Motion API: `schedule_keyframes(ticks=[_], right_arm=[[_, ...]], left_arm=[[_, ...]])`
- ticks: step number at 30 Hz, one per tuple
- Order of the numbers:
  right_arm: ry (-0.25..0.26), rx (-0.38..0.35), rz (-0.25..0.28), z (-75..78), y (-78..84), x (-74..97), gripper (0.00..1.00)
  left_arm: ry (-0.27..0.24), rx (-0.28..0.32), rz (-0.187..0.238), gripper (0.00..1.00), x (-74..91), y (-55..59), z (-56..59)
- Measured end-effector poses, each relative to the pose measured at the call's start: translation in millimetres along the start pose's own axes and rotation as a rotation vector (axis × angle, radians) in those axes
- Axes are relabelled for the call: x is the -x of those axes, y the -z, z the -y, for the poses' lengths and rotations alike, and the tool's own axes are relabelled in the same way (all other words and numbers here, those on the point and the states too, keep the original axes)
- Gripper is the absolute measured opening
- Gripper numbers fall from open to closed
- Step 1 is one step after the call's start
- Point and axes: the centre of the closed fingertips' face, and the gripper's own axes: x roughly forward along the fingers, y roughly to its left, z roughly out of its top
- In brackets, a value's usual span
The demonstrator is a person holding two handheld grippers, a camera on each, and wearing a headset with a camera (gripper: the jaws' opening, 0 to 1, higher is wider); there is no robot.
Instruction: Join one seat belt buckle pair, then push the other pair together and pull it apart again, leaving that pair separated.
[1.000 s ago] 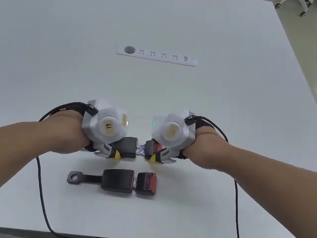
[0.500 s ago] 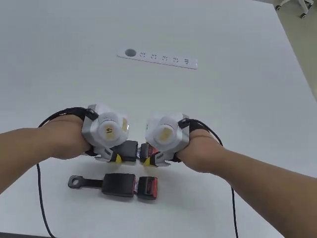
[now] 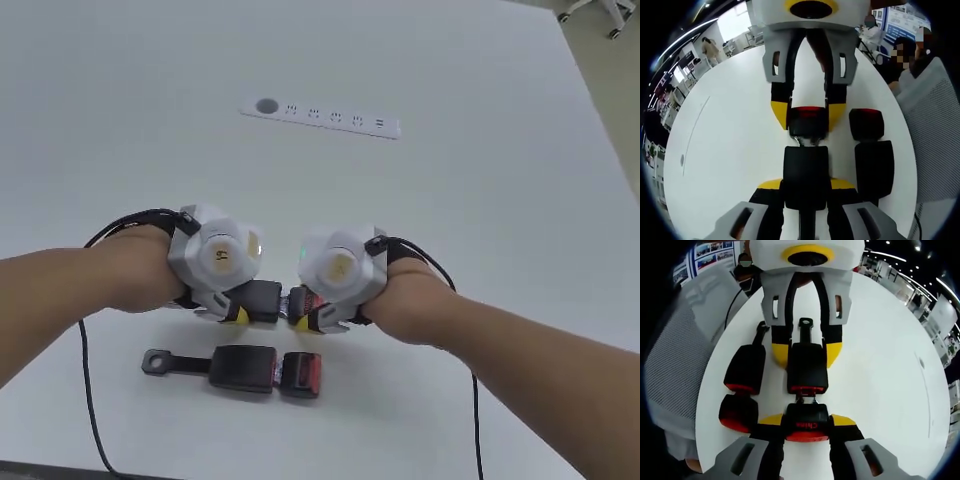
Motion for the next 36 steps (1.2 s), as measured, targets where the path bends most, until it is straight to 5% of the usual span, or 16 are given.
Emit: schedule_keyframes(ticks=[14,36], right_arm=[[0.018,-0.028,0.031,-2.6,17.4,11.4,0.31],[0.056,-0.092,-0.027,-7.2,100.6,58.0,0.32]], left_arm=[[0.009,-0.003,-0.016,0.33,0.4,0.6,-2.0],[0.000,0.005,-0.036,0.33,-1.5,1.7,-0.3]])
